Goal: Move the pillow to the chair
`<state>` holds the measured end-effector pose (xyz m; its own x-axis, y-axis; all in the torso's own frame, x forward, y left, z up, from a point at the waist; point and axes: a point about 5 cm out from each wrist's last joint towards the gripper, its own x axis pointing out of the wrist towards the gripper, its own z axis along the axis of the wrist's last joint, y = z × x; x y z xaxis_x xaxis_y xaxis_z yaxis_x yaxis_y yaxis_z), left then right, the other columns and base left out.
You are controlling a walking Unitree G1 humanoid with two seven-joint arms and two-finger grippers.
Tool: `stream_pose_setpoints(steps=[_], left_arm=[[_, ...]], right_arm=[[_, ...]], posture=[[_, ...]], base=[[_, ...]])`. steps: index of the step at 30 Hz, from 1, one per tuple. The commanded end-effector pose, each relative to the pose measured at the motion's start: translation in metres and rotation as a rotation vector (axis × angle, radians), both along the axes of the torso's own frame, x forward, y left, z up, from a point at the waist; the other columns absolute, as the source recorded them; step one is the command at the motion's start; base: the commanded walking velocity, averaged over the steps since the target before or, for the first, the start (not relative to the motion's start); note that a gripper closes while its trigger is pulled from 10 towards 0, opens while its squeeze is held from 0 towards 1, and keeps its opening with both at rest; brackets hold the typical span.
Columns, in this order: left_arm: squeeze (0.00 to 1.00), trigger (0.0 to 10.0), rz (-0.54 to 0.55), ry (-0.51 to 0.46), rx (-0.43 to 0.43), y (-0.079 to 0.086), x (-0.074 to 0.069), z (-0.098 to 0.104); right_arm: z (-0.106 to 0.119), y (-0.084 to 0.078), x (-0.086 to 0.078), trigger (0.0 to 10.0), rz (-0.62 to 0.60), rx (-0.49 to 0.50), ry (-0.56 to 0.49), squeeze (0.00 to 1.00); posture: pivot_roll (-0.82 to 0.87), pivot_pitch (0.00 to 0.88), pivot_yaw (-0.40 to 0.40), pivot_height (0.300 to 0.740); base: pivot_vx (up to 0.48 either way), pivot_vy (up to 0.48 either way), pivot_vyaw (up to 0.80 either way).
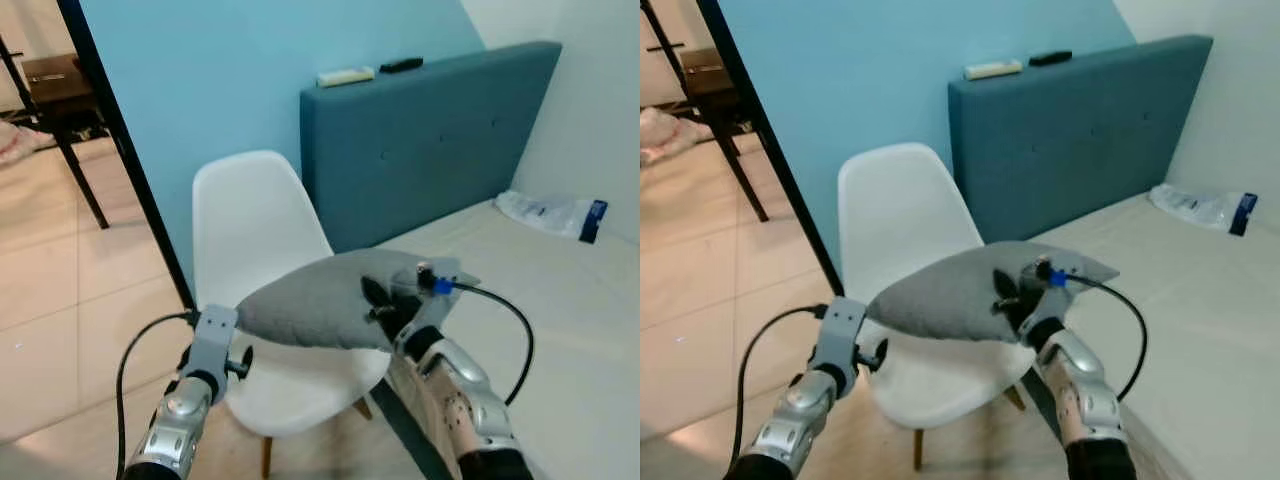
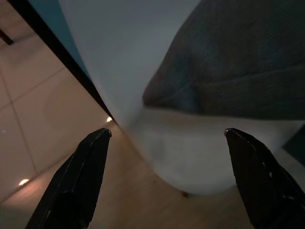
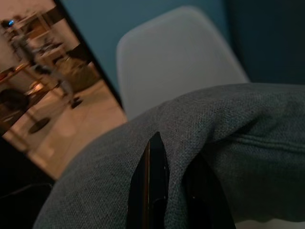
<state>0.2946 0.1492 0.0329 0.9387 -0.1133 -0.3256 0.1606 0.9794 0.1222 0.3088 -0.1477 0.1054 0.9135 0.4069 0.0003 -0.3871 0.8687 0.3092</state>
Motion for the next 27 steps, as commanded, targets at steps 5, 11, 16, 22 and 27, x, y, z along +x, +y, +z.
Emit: stream_pose_setpoints(steps=[5, 11, 16, 22, 27], left_arm=[[0.00, 10.0, -0.003, 0.033, 0.018, 0.0023, -0.0032, -0.0054], [0.00, 10.0, -0.023, 0.044, 0.047, 0.0006, -0.0046, -0.0063], [0.00, 10.0, -0.018, 0.050, 0.043, 0.0002, -0.0047, -0.0061], [0.00, 10.0, 0.008, 0.055, 0.011, 0.0008, -0.0033, -0.0054], [0.00, 10.0, 0.003, 0.058, 0.016, -0.0005, -0.0037, -0.0058]], right_arm=[[0.0162, 0.0049, 0.0031, 10.0, 0.013, 0.011, -0.087, 0.00], [0.0109, 0.0047, 0.0044, 10.0, -0.009, 0.012, -0.041, 0.00], [0.0085, 0.0057, 0.0038, 10.0, -0.009, -0.002, -0.031, 0.00], [0.0088, 0.0046, 0.0032, 10.0, -0.014, -0.002, -0.033, 0.00], [0.0088, 0.0040, 0.0029, 10.0, -0.015, -0.003, -0.032, 0.00]], posture=[[-0.09, 0.011, 0.007, 0.740], [-0.10, 0.015, 0.010, 0.740], [-0.10, 0.018, 0.010, 0.740], [-0.10, 0.018, 0.010, 0.740], [-0.10, 0.015, 0.010, 0.740]], base=[[0.000, 0.000, 0.76], [0.000, -0.160, 0.22], [0.000, -0.480, 0.00], [0.000, 0.000, 0.00], [0.000, 0.000, 0.00]])
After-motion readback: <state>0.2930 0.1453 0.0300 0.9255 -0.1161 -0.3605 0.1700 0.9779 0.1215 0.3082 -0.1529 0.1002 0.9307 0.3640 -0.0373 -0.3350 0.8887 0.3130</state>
